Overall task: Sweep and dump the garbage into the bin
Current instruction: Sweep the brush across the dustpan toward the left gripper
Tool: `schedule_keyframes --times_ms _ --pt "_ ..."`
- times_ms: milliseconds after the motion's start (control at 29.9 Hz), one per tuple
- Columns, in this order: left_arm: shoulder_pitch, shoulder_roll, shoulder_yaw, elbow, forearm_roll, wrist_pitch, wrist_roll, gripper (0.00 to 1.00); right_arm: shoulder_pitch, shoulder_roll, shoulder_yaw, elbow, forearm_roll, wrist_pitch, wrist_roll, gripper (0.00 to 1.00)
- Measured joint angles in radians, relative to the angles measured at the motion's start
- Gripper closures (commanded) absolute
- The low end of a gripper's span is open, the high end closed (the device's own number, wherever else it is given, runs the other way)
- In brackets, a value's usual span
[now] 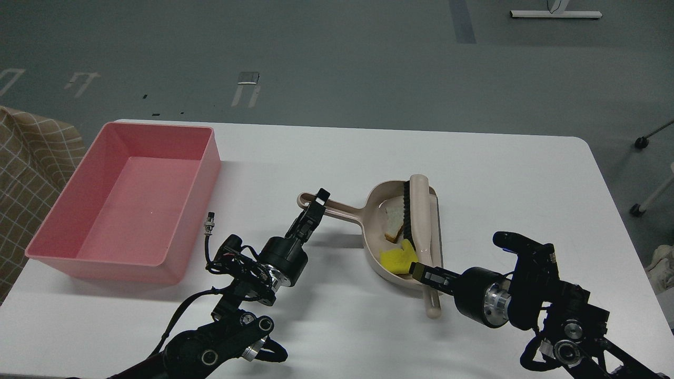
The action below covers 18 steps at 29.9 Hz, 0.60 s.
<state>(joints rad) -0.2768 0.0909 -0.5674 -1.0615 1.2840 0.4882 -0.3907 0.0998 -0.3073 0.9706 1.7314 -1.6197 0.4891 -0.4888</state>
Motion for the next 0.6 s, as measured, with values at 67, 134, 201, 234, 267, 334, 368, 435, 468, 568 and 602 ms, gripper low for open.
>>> schedule_keyframes --times_ms 67,134,201,234,267,334,368,435,468,568,602 --pt "-0.003 0.002 0.000 0.001 0.000 0.000 0.000 0.77 0.003 -0.011 0.013 0.000 0.022 0.000 0.000 0.87" --pt "-0.005 0.002 0.000 0.001 0.000 0.000 0.000 0.78 0.008 -0.027 0.035 0.000 0.048 0.000 0.000 0.87" --pt "-0.007 0.002 0.000 0.004 0.000 0.000 0.000 0.80 0.019 -0.045 0.058 0.000 0.082 0.000 0.000 0.87" --pt "-0.008 0.002 0.000 0.006 0.000 0.000 0.000 0.80 0.026 -0.055 0.068 0.001 0.098 0.000 0.000 0.87" --pt "-0.010 0.002 0.000 0.008 -0.001 0.000 0.000 0.81 0.033 -0.068 0.078 0.001 0.117 0.000 0.000 0.88" --pt "-0.014 0.001 0.000 0.011 -0.007 0.000 0.001 0.85 0.046 -0.100 0.098 0.001 0.158 0.000 0.000 0.87" --pt "-0.016 0.001 0.000 0.013 -0.009 0.000 0.001 0.88 0.051 -0.122 0.110 0.001 0.183 0.000 0.000 0.87" --pt "-0.019 0.002 -0.001 0.015 -0.016 0.001 0.002 0.88 0.057 -0.162 0.129 0.001 0.219 0.000 0.000 0.87" --pt "-0.020 0.002 -0.002 0.015 -0.023 0.001 0.003 0.88 0.058 -0.182 0.136 0.001 0.233 -0.001 0.000 0.87" --pt "-0.032 0.002 -0.007 0.015 -0.072 0.001 0.006 0.90 0.057 -0.226 0.145 0.000 0.258 -0.001 0.000 0.87" --pt "-0.039 0.005 -0.008 0.015 -0.102 0.001 0.008 0.93 0.054 -0.236 0.147 -0.001 0.262 -0.001 0.000 0.87"
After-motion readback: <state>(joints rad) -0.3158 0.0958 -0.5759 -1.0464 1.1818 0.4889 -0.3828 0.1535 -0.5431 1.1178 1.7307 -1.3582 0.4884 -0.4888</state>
